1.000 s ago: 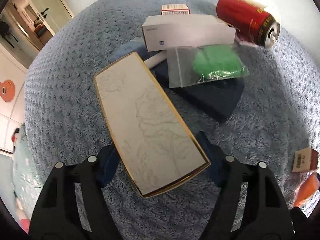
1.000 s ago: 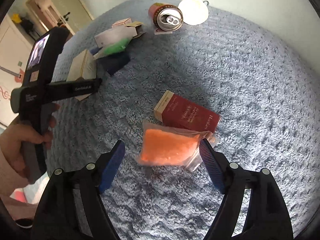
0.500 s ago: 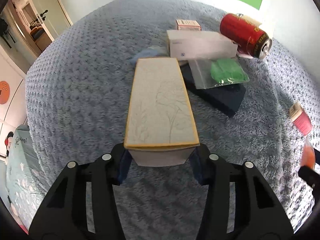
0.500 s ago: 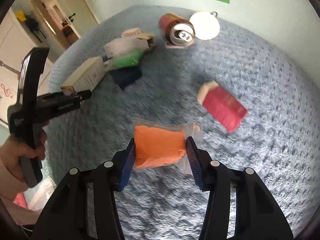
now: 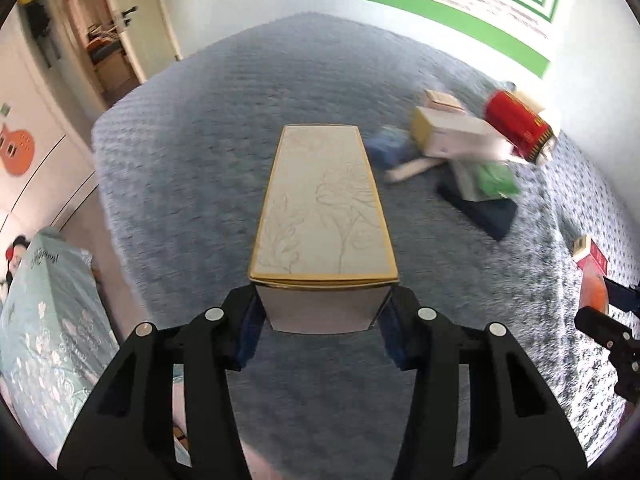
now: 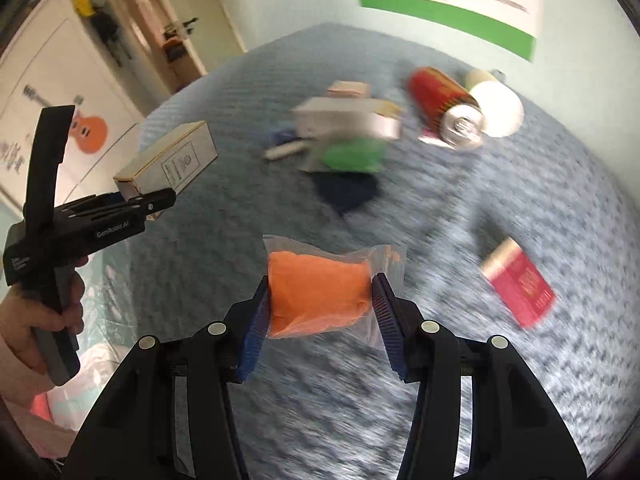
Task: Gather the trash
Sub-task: 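Carry the orange bag and white box over the teal wastebasket with both grippers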
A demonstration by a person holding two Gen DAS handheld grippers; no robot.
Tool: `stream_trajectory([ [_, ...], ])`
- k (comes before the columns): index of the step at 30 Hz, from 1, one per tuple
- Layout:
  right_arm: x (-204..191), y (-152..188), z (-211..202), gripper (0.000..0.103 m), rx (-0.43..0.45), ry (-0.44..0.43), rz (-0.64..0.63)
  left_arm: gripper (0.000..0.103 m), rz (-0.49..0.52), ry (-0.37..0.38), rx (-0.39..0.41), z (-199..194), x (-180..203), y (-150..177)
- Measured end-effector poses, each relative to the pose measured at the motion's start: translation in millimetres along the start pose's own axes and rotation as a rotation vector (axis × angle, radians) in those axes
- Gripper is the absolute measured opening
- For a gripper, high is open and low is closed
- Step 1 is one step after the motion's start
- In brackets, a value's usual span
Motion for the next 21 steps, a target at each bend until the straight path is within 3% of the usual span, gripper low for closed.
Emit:
stream_trajectory([
  [4,-51,-25,9,0.051,0.007,-0.009,-0.074,0.047,-0.061,-0.018,0.029,-13,-52,5],
  [11,-188,-80,50,0.051,0.026,-0.043,-0.199,0.047,-0.148,-0.05,0.052,-15,-186,16],
  [16,-289,-111,91,0.051,0.039,-0.12,-0.252,0.047,-0.139,-0.099,0.016,1,-278,30],
  [21,-378,-127,140,0.051,-0.03,-0.204,-0.328,0.047,-0.183,-0.129,-0.079,25,-355,52],
])
Point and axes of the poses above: each gripper's, at about its wrist camera, not at the fingertips, and z roughly the way its jaws point, x to its right, y to its underside, the point moved 3 cm from there along z, roughly the way its jaws point, and after that the axes turned 12 degrees about -x, right-handed, at the moved point
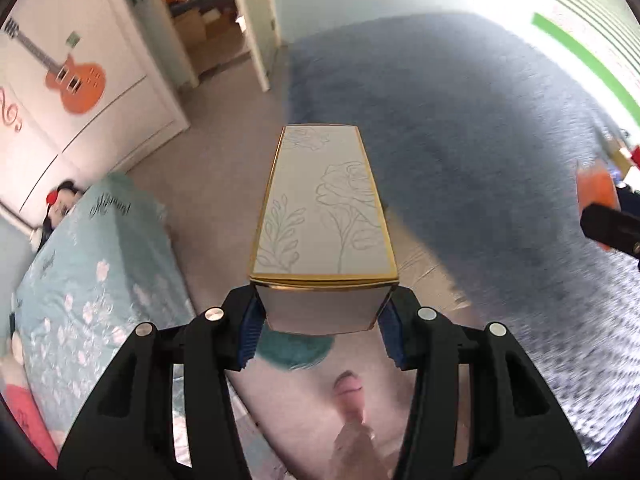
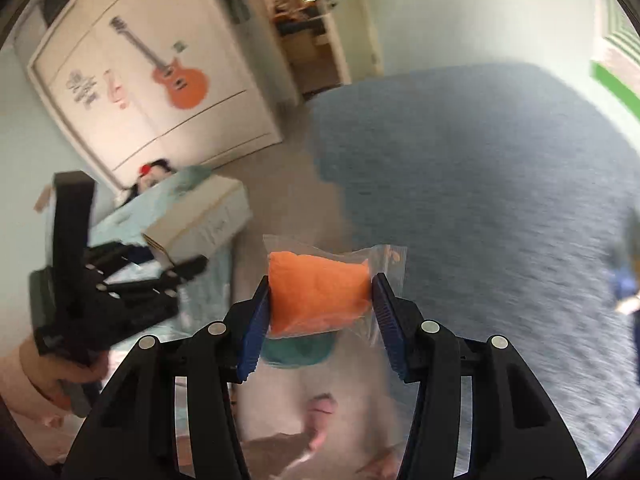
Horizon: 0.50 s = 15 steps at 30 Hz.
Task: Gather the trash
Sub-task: 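Carry the orange bag and white box over the teal wastebasket with both grippers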
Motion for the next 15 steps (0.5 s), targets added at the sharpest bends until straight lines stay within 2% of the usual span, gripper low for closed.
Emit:
stream_trajectory([
  [6,-53,-21,71,0.051,-0.123,-0.064,-0.132,0.047,-0.08,-0.022,-0.098,40,-52,21],
  [12,-78,-25,136,0.051,-0.239,-0.104,-0.21,0.047,-0.168,-0.019,-0.176,77,-91,42],
  [15,-81,-23,169,0.051,-0.284,-0.123,-0.235,0.047,-0.185,-0.006,-0.2,97,-96,54],
])
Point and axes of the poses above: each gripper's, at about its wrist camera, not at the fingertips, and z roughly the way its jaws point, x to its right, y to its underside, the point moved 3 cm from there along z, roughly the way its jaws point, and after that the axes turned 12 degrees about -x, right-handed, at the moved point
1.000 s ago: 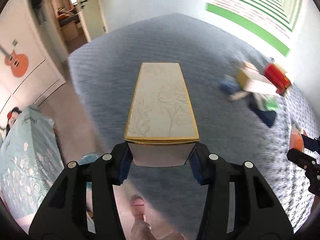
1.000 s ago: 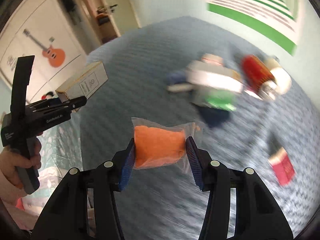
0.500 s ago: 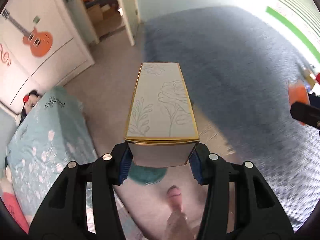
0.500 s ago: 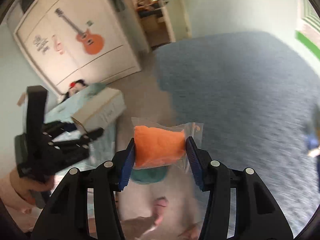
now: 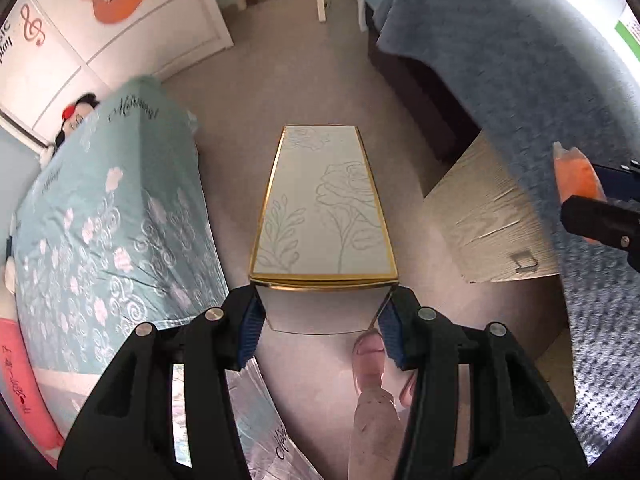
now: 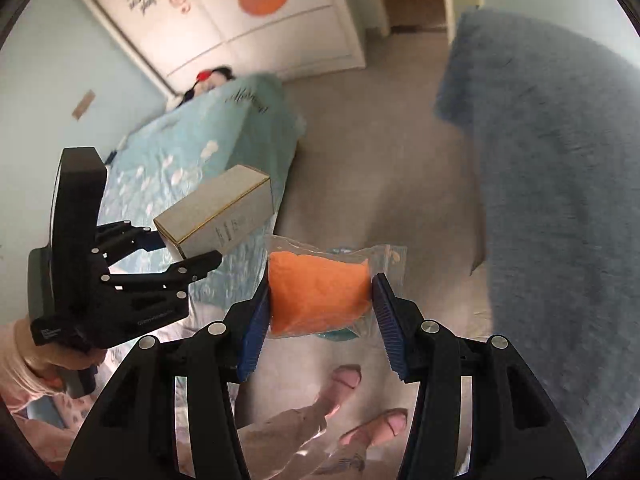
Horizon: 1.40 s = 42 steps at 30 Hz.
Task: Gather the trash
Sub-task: 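Carry the orange bag and white box over the teal wastebasket with both grippers, then open both grippers to drop the bag and box into the wastebasket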
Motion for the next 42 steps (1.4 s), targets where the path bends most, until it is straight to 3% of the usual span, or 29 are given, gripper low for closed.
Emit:
stream_trajectory([
  [7,16,-8,99,0.051,-0.103,-0.03,-0.047,0.047,0.027,0.057,-0.084,80,-11,2],
  [13,51,-6,219,0.051,-0.18,-0.084,0.004,0.047,0.068,0.156,-0.176,191,-3,7],
  [18,72,-7,314,0.051,-0.232,-0.126,0.029,0.047,0.084,0.15,-0.211,271,-6,5],
  [20,78,-8,339,0.051,-0.243,-0.148,0.048,0.047,0.058,0.182,-0.241,294,-12,3],
  [23,87,-6,365,0.057,-0.272,-0.161,0.054,0.048,0.057,0.145,-0.242,316,-20,2],
  [24,88,-6,374,0.066,-0.288,-0.17,0.062,0.058,0.059,0.124,-0.246,320,-19,2],
  [25,90,-7,379,0.067,-0.29,-0.17,0.069,0.072,0.06,0.105,-0.25,324,-21,2],
  [26,90,-7,384,0.067,-0.29,-0.167,0.069,0.078,0.061,0.099,-0.248,325,-22,2],
  [27,89,-7,385,0.073,-0.296,-0.162,0.067,0.085,0.064,0.091,-0.25,328,-24,1],
  [29,90,-8,381,0.081,-0.291,-0.16,0.082,0.085,0.058,0.061,-0.253,326,-25,0],
  [35,82,-8,344,0.08,-0.262,-0.173,0.076,0.085,0.012,0.085,-0.253,301,-46,5],
  [42,33,-8,232,0.08,-0.173,-0.185,-0.01,0.086,0.074,0.057,-0.22,226,-51,20],
])
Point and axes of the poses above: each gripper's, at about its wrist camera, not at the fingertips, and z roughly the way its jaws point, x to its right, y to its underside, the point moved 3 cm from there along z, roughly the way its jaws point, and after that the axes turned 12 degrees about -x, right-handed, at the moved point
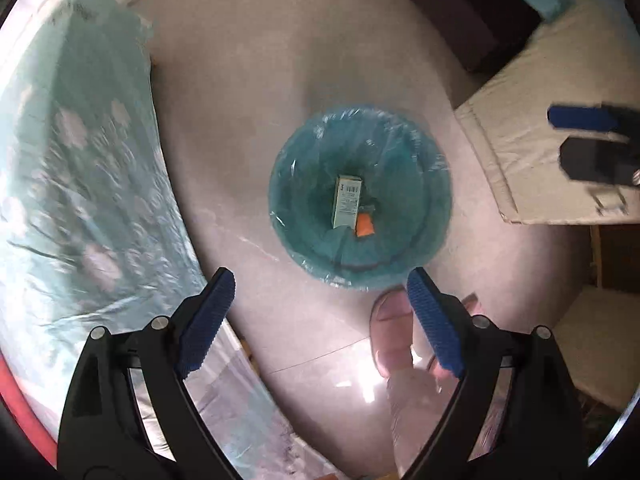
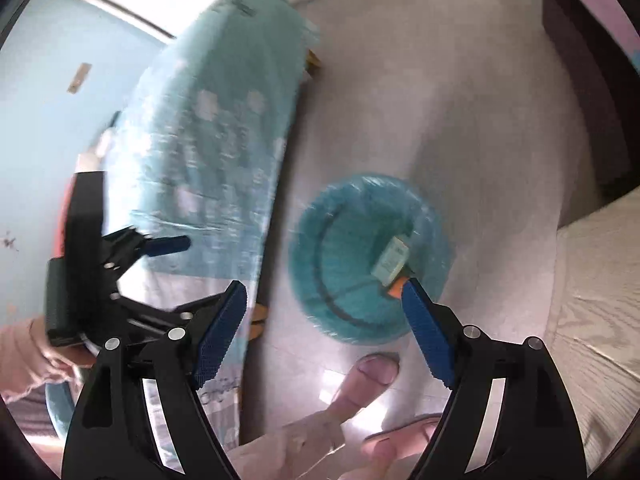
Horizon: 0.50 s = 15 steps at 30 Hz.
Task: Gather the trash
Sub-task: 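Open both grippers to drop the bag and box into the wastebasket, then return both grippers to the bed toward the green bag and white box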
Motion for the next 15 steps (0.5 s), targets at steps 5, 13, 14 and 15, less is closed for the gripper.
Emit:
stream_trajectory([
  [5,-56,26,-112,0.084,0.112,-0.024,-0.042,0.093,0.13,-0.066,0.091,-99,17,18],
  [13,-76,101,-286,0.091,0.346,0.087,0.09,0.096,0.384,-0.083,0.254,-240,87,20],
  [14,-74,112,-301,0.091,0.374,0.101,0.117,0.096,0.424,-0.08,0.277,-257,102,19],
  [15,-70,132,-324,0.092,0.418,0.137,0.164,0.097,0.462,-0.073,0.299,-271,119,17],
])
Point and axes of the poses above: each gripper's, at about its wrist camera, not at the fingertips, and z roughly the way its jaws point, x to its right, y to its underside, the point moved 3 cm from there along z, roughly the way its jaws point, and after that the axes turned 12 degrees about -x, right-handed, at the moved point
